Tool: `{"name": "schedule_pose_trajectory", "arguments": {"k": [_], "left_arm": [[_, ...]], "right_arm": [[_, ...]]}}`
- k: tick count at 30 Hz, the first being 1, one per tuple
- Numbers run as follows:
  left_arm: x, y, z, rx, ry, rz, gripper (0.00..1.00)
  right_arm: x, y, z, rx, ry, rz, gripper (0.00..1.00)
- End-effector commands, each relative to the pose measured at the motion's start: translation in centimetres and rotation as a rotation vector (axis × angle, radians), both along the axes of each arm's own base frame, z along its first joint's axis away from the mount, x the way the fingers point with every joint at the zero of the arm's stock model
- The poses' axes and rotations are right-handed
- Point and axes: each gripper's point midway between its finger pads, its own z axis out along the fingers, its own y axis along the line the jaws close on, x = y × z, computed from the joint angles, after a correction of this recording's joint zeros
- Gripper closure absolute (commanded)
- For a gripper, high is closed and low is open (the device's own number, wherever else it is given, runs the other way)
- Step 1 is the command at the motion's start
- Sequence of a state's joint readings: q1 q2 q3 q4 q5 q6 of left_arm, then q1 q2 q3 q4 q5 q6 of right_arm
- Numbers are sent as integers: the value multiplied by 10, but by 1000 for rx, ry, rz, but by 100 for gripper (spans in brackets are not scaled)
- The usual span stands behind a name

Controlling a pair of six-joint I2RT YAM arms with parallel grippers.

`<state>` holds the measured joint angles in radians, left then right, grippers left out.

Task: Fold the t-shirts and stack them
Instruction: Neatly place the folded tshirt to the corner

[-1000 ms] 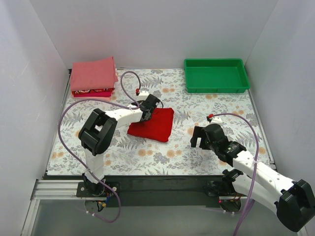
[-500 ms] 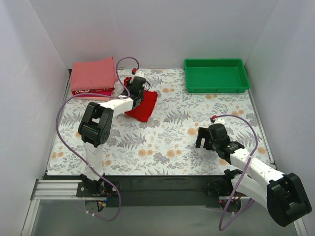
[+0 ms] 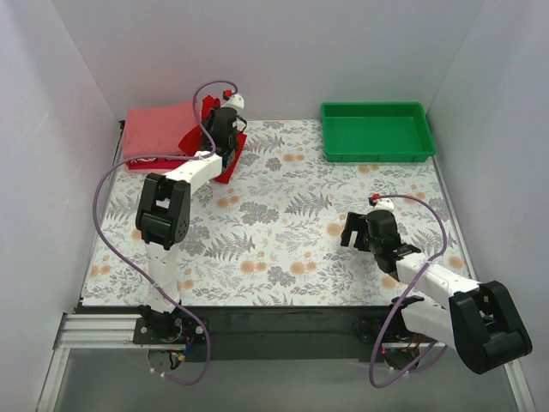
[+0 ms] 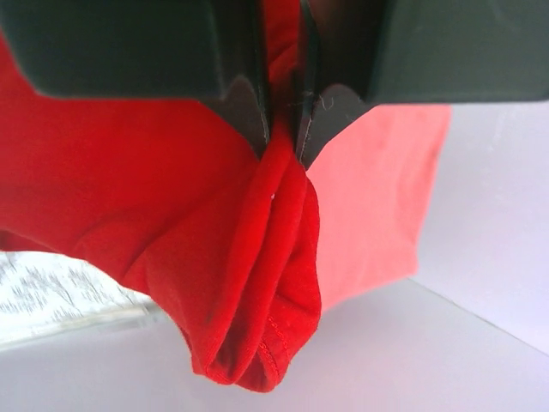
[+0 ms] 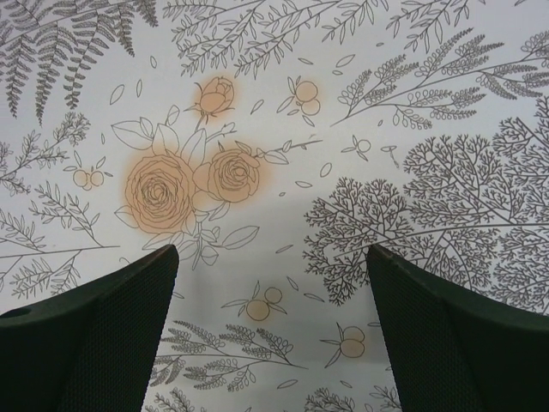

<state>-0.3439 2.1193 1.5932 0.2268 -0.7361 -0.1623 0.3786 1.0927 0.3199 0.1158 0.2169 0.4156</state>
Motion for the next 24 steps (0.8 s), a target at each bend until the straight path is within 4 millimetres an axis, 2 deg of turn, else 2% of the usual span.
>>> {"name": "schedule_pose_trajectory", "arguments": {"k": [1, 7, 9, 10, 16, 17, 24], "left_arm": [[16, 11, 67, 25, -145, -9, 100], [30, 25, 106, -3, -214, -10, 100], [33, 28, 112, -2, -219, -11, 100], [35, 32, 122, -8, -240, -4, 100], [38, 40, 143, -37, -270, -20, 100], [37, 39, 152, -48, -281, -27, 100], [33, 43, 158, -52, -277, -26, 100]], "right_arm": [[-18, 1, -24, 8, 108, 26, 3], [-17, 3, -22, 20, 103, 30, 2], [-15, 2, -19, 21, 86, 28, 2], [-15, 1, -17, 21, 78, 24, 2], [-13, -3, -7, 24, 21, 6, 2], [-12, -4, -5, 23, 14, -1, 2], [-12, -6, -2, 24, -6, -10, 2]]}}
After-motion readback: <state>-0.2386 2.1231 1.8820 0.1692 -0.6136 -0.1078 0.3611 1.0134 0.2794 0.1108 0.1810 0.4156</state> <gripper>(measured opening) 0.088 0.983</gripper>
